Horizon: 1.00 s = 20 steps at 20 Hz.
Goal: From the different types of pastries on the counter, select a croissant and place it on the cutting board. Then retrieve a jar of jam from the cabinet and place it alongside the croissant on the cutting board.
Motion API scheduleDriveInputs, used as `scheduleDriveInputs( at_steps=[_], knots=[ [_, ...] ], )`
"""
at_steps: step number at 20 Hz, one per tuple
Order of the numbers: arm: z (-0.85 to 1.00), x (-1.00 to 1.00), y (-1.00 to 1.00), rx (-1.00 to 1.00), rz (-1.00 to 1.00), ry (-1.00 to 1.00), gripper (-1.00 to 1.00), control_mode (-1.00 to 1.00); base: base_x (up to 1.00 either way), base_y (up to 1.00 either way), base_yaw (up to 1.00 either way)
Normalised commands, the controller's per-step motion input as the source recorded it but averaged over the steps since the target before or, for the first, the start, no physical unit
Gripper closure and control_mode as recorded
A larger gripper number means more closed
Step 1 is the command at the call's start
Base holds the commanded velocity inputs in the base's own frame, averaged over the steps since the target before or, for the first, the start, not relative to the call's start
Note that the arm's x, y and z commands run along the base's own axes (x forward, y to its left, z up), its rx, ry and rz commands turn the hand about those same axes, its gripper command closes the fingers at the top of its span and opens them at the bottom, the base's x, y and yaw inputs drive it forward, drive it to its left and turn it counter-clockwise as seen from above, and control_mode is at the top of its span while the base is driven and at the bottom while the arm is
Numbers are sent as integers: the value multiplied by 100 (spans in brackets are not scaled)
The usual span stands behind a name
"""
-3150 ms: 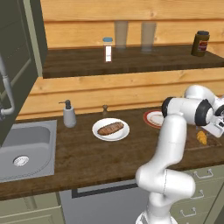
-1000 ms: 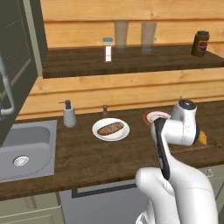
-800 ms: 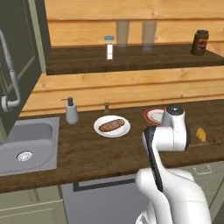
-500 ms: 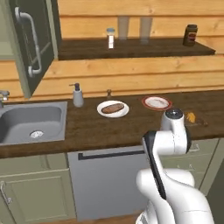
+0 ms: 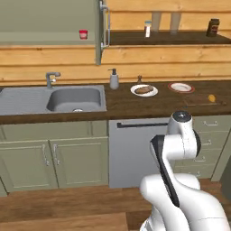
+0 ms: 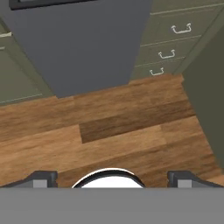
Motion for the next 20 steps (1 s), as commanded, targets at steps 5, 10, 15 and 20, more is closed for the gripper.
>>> scheduleDriveInputs(
  at_steps=[5, 10, 15, 20],
  knots=[
    [0, 0, 0, 0, 0, 0, -100, 100, -5, 100, 1],
    [0, 0, 0, 0, 0, 0, -100, 100, 46, 100, 0],
    [0, 0, 0, 0, 0, 0, -100, 100, 94, 68, -3],
    [0, 0, 0, 0, 0, 0, -100, 100, 100, 12, -14]
  ],
)
